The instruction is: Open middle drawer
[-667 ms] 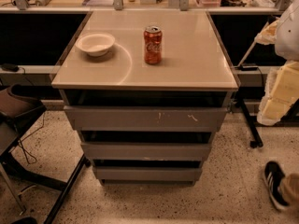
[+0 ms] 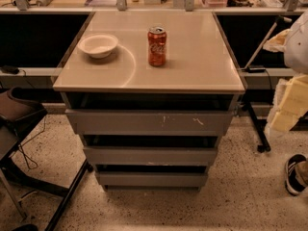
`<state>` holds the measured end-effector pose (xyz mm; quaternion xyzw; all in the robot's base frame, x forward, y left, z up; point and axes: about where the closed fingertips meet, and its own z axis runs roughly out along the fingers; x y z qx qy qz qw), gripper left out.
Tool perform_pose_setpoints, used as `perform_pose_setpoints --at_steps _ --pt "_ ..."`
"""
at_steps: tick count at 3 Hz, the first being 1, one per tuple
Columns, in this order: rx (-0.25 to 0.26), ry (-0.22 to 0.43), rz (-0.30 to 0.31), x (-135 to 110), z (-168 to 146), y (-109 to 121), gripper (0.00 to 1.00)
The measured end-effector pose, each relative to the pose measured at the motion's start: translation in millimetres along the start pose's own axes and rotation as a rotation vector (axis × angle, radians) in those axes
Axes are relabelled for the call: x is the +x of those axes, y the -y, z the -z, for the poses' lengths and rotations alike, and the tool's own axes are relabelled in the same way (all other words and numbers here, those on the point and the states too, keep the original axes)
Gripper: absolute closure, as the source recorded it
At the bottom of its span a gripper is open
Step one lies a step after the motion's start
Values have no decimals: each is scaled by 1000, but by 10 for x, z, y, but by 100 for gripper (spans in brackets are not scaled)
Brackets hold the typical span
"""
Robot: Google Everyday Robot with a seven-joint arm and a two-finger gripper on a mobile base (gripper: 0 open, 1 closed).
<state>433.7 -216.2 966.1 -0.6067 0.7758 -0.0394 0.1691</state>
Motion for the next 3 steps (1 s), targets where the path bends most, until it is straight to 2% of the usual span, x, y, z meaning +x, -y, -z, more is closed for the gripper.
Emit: perform_pose_setpoints --at_steps 1,2,3 --pt "-4 84 49 -4 -285 -326 0" --pt "-70 238 45 53 -998 -768 0" --pt "-150 341 -16 195 -1932 -1249 0"
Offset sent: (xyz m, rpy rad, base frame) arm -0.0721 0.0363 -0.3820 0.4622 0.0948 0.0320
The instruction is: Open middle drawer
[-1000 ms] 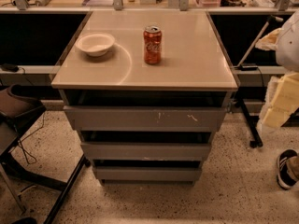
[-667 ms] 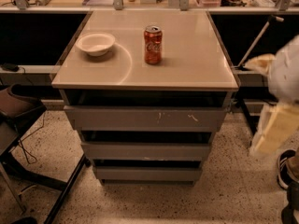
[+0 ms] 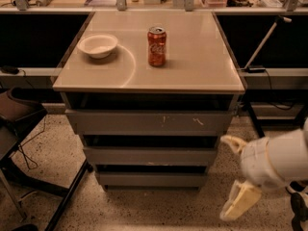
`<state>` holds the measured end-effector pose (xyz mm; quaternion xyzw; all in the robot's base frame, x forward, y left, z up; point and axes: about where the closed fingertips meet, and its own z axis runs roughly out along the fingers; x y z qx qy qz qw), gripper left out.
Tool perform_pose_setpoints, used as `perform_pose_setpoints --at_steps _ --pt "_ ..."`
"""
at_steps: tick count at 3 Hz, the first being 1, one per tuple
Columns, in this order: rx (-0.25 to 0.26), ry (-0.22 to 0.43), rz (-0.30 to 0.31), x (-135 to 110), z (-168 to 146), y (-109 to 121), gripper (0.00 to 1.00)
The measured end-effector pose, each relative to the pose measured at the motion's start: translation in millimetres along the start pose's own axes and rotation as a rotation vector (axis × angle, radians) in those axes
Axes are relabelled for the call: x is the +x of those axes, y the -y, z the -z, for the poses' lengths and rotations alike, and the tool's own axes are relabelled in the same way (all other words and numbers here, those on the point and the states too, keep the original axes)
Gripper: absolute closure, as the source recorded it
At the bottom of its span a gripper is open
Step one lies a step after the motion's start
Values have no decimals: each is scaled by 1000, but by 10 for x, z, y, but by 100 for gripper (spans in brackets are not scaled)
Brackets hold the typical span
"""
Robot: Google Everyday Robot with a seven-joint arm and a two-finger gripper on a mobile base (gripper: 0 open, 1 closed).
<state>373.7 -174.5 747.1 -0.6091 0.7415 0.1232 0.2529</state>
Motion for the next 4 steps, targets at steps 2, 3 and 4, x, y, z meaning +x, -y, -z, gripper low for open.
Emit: perform_pose_setpoints --at_steps 2,3,4 --pt "-162 -100 -84 931 -1756 -804 0" --pt "-104 -174 -59 1099 -2238 -493 0" --pt "51 -172 -52 808 -2435 270 0"
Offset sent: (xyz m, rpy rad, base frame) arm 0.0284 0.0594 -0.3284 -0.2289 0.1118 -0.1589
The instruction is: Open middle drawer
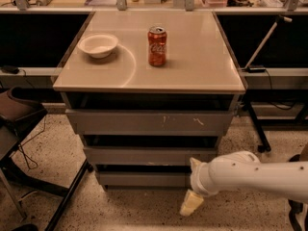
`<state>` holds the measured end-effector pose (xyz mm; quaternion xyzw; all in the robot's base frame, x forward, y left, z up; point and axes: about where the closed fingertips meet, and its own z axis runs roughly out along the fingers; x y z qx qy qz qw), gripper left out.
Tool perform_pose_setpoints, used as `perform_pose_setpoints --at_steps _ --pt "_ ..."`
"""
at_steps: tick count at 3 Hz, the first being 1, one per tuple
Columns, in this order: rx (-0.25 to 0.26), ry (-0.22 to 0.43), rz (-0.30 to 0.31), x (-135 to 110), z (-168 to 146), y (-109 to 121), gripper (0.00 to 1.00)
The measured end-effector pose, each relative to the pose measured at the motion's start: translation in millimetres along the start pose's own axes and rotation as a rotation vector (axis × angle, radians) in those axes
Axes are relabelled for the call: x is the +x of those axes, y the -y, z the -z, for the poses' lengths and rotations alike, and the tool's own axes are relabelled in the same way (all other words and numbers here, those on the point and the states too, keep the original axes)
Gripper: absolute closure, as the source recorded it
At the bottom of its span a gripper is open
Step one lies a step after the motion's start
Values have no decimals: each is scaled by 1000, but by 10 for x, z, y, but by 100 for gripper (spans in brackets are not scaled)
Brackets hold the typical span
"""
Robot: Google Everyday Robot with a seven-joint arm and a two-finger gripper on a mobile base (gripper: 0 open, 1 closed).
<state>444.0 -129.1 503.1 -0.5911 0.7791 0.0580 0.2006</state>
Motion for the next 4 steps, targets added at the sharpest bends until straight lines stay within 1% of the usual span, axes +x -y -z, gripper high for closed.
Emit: perform_pose_setpoints --at_steps 1,2,3,4 --pt "58 61 -52 -506 -75 522 0" --pt "79 76 -54 -586 -32 647 0" --pt "106 97 -101 -434 -78 759 0" --pt "163 139 -178 -184 -283 1129 0"
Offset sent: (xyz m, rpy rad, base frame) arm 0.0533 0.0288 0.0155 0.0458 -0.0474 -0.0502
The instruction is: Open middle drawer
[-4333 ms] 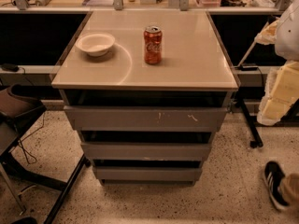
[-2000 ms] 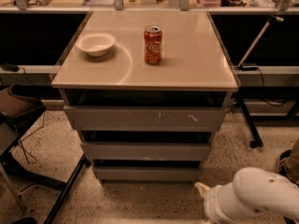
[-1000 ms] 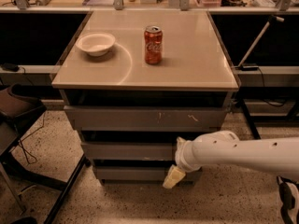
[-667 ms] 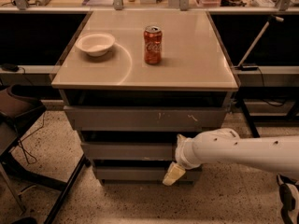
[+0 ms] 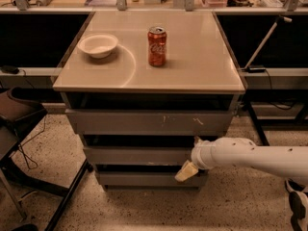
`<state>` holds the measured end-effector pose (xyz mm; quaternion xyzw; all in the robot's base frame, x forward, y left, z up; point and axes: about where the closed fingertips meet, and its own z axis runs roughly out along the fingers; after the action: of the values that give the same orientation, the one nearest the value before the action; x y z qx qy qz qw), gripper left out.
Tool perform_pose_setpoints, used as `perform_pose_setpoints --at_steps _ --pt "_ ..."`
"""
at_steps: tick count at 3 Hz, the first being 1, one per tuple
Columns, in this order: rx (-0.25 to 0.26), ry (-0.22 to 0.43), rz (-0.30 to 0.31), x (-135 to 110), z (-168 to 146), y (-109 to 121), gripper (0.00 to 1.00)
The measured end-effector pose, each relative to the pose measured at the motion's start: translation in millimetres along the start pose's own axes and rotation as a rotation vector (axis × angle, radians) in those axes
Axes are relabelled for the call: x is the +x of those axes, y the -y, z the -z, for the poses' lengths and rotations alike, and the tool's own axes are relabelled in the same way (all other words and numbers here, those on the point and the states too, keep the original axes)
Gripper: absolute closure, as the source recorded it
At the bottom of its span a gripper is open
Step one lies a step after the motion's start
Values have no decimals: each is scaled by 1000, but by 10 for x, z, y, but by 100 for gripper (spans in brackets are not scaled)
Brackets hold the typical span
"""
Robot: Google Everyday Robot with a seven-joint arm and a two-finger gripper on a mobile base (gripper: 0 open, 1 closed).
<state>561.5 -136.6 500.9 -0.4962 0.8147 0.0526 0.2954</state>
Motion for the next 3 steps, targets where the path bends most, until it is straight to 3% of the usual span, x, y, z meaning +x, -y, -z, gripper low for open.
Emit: perform_pose_setpoints --at_steps 1,2,3 --pt "16 60 -65 113 -402 320 0" --pt "41 81 -82 72 -506 526 0" --pt "42 80 -82 93 -541 519 0"
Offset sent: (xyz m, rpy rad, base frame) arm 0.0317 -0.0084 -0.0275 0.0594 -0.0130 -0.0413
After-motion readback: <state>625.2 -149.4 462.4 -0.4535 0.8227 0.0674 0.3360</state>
